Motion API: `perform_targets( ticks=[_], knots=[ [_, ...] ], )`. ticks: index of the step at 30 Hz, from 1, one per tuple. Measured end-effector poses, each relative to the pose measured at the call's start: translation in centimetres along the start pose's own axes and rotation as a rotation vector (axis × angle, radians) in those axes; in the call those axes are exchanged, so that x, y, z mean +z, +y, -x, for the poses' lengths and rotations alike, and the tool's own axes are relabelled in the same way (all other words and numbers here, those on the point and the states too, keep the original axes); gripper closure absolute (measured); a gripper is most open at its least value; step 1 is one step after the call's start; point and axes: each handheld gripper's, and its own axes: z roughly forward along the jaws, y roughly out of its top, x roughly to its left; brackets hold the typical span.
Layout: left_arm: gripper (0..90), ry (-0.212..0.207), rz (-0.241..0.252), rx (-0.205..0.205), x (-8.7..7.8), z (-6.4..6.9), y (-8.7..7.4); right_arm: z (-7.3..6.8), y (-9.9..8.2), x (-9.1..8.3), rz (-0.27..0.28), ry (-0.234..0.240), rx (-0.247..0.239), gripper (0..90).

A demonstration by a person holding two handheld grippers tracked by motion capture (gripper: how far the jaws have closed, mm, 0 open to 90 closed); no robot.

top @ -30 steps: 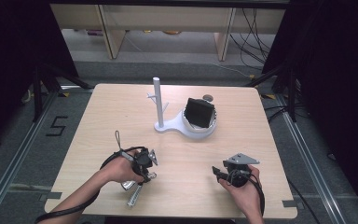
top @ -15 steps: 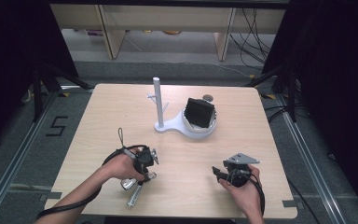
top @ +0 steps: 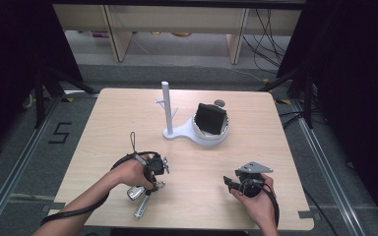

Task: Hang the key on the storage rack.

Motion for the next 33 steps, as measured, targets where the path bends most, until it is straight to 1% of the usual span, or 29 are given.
perform_targets(
  ticks=[1, 5, 6, 7, 8, 9, 11, 12, 13, 14, 17, 18, 19, 20, 21, 22, 23, 24, 25, 27, 29, 30, 31, 32, 33],
  knots=[
    [63.0, 0.002, -0.002, -0.001, 0.0, 0.0, 0.1, -0.1, 0.0, -0.1, -0.004, -0.004, 0.003, 47.3],
    [69.5, 0.03, -0.029, 0.015, 0.0, 0.2, 0.3, 0.1, -0.1, 0.1, 0.002, -0.007, -0.022, 47.2],
    [71.3, 0.035, -0.033, 0.004, 0.0, 0.3, 0.4, 0.1, -0.1, 0.1, 0.001, -0.008, -0.021, 47.2],
    [72.1, 0.041, -0.037, 0.006, 0.0, 0.4, 0.4, 0.1, -0.1, 0.0, 0.001, -0.007, -0.021, 47.2],
    [72.4, 0.039, -0.043, -0.008, 0.1, 0.6, 0.4, 0.0, 0.0, 0.0, -0.002, -0.002, -0.005, 47.2],
    [72.7, 0.03, -0.051, -0.019, 0.1, 0.7, 0.4, 0.0, 0.0, 0.0, 0.0, -0.002, -0.004, 47.2],
    [72.7, 0.025, -0.062, -0.019, 0.1, 0.8, 0.5, 0.1, -0.1, 0.0, 0.0, -0.002, -0.006, 47.1],
    [72.6, 0.027, -0.065, -0.008, 0.1, 0.6, 0.6, 0.1, -0.1, 0.0, 0.0, -0.002, -0.006, 47.1],
    [72.3, 0.021, -0.071, -0.013, 0.1, 0.5, 0.6, 0.1, -0.1, 0.0, -0.001, -0.004, -0.005, 47.1],
    [71.5, 0.017, -0.068, -0.016, 0.1, 0.5, 0.7, 0.1, -0.1, 0.0, -0.002, -0.002, -0.006, 47.1],
    [65.0, -0.004, -0.046, -0.024, 0.1, 0.3, 0.8, 0.1, -0.1, 0.0, -0.004, 0.0, -0.007, 47.0],
    [63.7, -0.006, -0.047, -0.024, 0.1, 0.2, 0.9, 0.1, -0.1, 0.0, -0.003, -0.001, -0.007, 47.0],
    [63.2, 0.0, -0.05, -0.018, 0.1, 0.2, 0.9, 0.2, -0.1, 0.0, 0.002, -0.005, -0.023, 47.0],
    [63.0, 0.003, -0.047, -0.02, 0.1, 0.1, 0.9, 0.1, -0.1, 0.0, 0.0, -0.005, -0.006, 47.0],
    [62.3, 0.006, -0.047, -0.018, 0.1, 0.1, 1.0, 0.1, -0.1, 0.0, -0.004, -0.007, -0.001, 47.0],
    [62.3, 0.008, -0.05, -0.015, 0.1, 0.0, 1.0, 0.3, -0.2, 0.2, 0.007, -0.002, -0.029, 46.9],
    [62.9, 0.011, -0.054, -0.002, 0.1, 0.1, 1.0, 0.3, -0.2, 0.1, -0.002, -0.007, -0.02, 46.9],
    [63.7, 0.021, -0.049, -0.012, 0.2, 0.3, 1.0, 0.2, -0.2, 0.0, -0.01, -0.008, -0.009, 46.9],
    [64.3, 0.025, -0.061, -0.004, 0.2, 0.4, 1.1, 0.0, -0.2, 0.0, -0.016, -0.004, 0.009, 46.8],
    [67.2, 0.027, -0.065, 0.005, 0.2, 0.7, 1.2, 0.0, -0.2, 0.0, -0.017, -0.005, 0.009, 46.8],
    [70.3, 0.032, -0.069, 0.01, 0.2, 0.9, 1.2, 0.2, -0.2, 0.2, -0.005, -0.001, -0.018, 46.9],
    [70.7, 0.035, -0.071, 0.012, 0.2, 1.1, 1.2, 0.1, -0.2, 0.1, -0.007, 0.001, -0.022, 46.8],
    [70.9, 0.043, -0.073, 0.021, 0.2, 1.1, 1.2, 0.1, -0.2, 0.2, -0.007, 0.015, -0.011, 46.8],
    [71.0, 0.046, -0.076, 0.018, 0.2, 1.1, 1.3, 0.1, -0.2, 0.2, -0.005, 0.013, -0.017, 46.8],
    [71.2, 0.049, -0.078, 0.011, 0.2, 1.2, 1.3, 0.0, -0.2, 0.3, 0.0, 0.014, -0.011, 46.8]
  ],
)
